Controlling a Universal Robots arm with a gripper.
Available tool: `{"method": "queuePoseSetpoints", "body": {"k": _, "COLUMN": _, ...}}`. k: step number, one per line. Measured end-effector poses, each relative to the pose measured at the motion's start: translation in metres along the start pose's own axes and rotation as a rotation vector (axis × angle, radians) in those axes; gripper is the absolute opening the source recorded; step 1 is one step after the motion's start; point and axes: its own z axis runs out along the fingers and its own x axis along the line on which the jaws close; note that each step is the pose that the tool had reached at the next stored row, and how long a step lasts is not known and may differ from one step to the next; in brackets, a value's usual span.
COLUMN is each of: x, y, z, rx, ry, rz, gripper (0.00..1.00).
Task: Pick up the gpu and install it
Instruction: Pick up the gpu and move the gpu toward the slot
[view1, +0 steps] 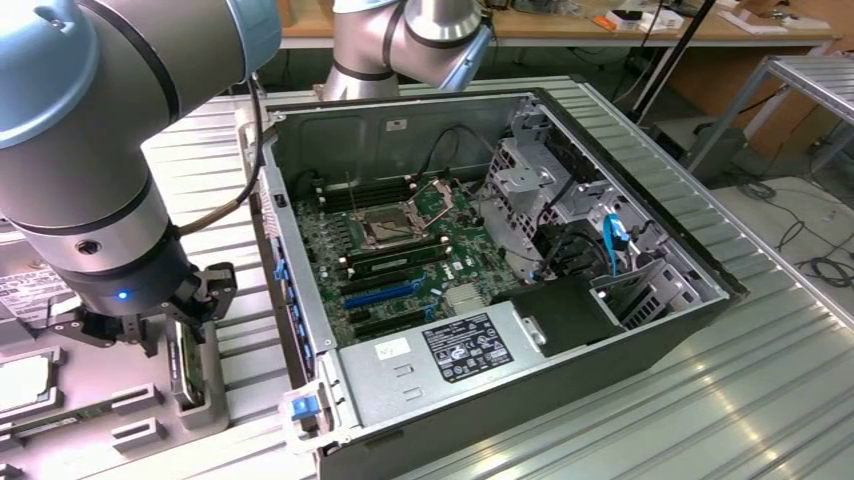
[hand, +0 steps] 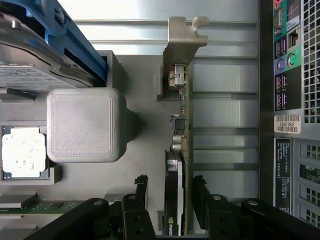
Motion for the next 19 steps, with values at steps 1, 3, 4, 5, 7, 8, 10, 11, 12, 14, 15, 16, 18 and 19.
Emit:
{"method": "queuePoseSetpoints", "body": {"k": 1, "x": -0.0001, "y": 0.0000, "z": 0.0000, "rx": 0.0000, "ry": 0.0001, "rz": 0.000, "gripper": 0.48}}
{"method": "queuePoseSetpoints", "body": {"k": 3, "x": -0.0002, "y": 0.0000, "z": -0.0001, "rx": 0.0001, "ry": 0.0002, "rz": 0.000, "gripper": 0.39}}
{"method": "queuePoseSetpoints", "body": {"k": 4, "x": -0.0008, "y": 0.0000, "z": 0.0000, "rx": 0.0001, "ry": 0.0002, "rz": 0.000, "gripper": 0.39}}
{"method": "queuePoseSetpoints", "body": {"k": 5, "x": -0.0014, "y": 0.0000, "z": 0.0000, "rx": 0.0000, "ry": 0.0003, "rz": 0.000, "gripper": 0.39}}
{"method": "queuePoseSetpoints", "body": {"k": 7, "x": -0.0013, "y": 0.0000, "z": 0.0000, "rx": 0.0001, "ry": 0.0002, "rz": 0.000, "gripper": 0.39}}
{"method": "queuePoseSetpoints", "body": {"k": 8, "x": -0.0014, "y": 0.0002, "z": 0.0001, "rx": 0.0000, "ry": 0.0002, "rz": 0.000, "gripper": 0.39}}
{"method": "queuePoseSetpoints", "body": {"k": 10, "x": -0.0013, "y": 0.0003, "z": 0.0001, "rx": 0.0001, "ry": 0.0002, "rz": 0.000, "gripper": 0.39}}
{"method": "queuePoseSetpoints", "body": {"k": 11, "x": -0.0013, "y": 0.0003, "z": 0.0000, "rx": 0.0001, "ry": 0.0002, "rz": 0.000, "gripper": 0.39}}
{"method": "queuePoseSetpoints", "body": {"k": 12, "x": -0.0013, "y": 0.0004, "z": 0.0000, "rx": 0.0002, "ry": 0.0003, "rz": 0.000, "gripper": 0.38}}
{"method": "queuePoseSetpoints", "body": {"k": 14, "x": -0.0014, "y": 0.0004, "z": 0.0000, "rx": 0.0001, "ry": 0.0002, "rz": 0.000, "gripper": 0.31}}
{"method": "queuePoseSetpoints", "body": {"k": 15, "x": -0.0024, "y": 0.0005, "z": 0.0000, "rx": 0.0001, "ry": 0.0004, "rz": 0.000, "gripper": 0.31}}
{"method": "queuePoseSetpoints", "body": {"k": 16, "x": -0.0040, "y": 0.0004, "z": 0.0001, "rx": 0.0001, "ry": 0.0003, "rz": 0.000, "gripper": 0.31}}
{"method": "queuePoseSetpoints", "body": {"k": 18, "x": -0.0049, "y": 0.0004, "z": 0.0002, "rx": 0.0000, "ry": 0.0002, "rz": 0.000, "gripper": 0.31}}
{"method": "queuePoseSetpoints", "body": {"k": 19, "x": -0.0050, "y": 0.0004, "z": 0.0002, "rx": 0.0000, "ry": 0.0002, "rz": 0.000, "gripper": 0.31}}
